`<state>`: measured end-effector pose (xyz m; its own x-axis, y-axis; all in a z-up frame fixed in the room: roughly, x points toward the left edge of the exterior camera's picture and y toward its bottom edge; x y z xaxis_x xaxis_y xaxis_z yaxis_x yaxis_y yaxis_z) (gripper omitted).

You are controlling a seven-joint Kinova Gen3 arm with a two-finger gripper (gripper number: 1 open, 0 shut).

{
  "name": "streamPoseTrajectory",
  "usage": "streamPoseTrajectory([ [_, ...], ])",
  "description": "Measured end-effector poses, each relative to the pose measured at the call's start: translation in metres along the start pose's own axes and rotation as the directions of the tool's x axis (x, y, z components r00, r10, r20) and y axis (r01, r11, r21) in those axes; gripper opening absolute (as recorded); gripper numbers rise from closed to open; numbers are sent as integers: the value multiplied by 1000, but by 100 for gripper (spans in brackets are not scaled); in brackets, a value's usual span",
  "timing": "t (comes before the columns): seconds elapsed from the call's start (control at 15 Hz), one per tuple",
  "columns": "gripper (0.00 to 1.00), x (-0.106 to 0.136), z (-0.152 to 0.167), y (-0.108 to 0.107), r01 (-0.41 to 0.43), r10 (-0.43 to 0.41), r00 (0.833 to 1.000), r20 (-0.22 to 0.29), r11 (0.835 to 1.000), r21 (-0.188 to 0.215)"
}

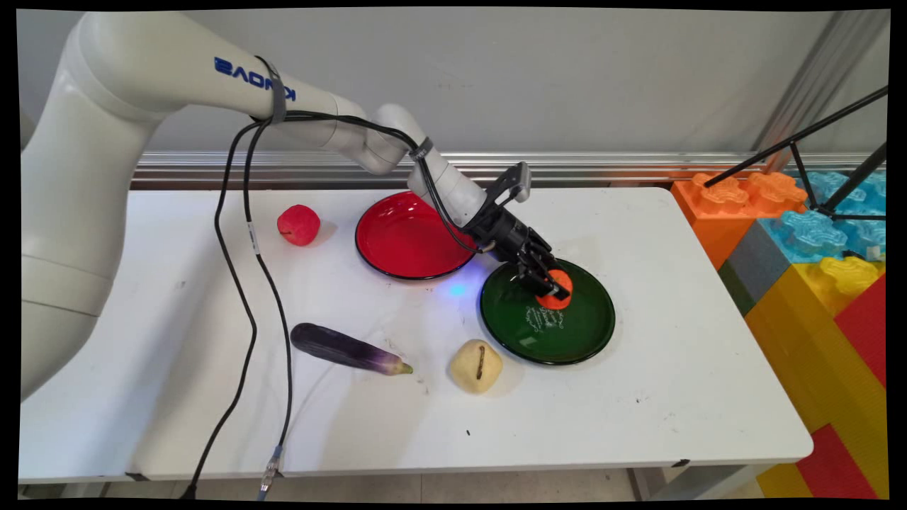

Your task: Place the picked object on the table

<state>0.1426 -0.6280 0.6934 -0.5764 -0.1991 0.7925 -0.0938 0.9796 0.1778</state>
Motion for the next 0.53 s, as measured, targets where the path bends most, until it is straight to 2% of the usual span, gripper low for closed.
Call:
streamPoseTrajectory([
  [0.53, 0, 1, -27, 13, -7, 7, 1000, -23, 1000, -10],
])
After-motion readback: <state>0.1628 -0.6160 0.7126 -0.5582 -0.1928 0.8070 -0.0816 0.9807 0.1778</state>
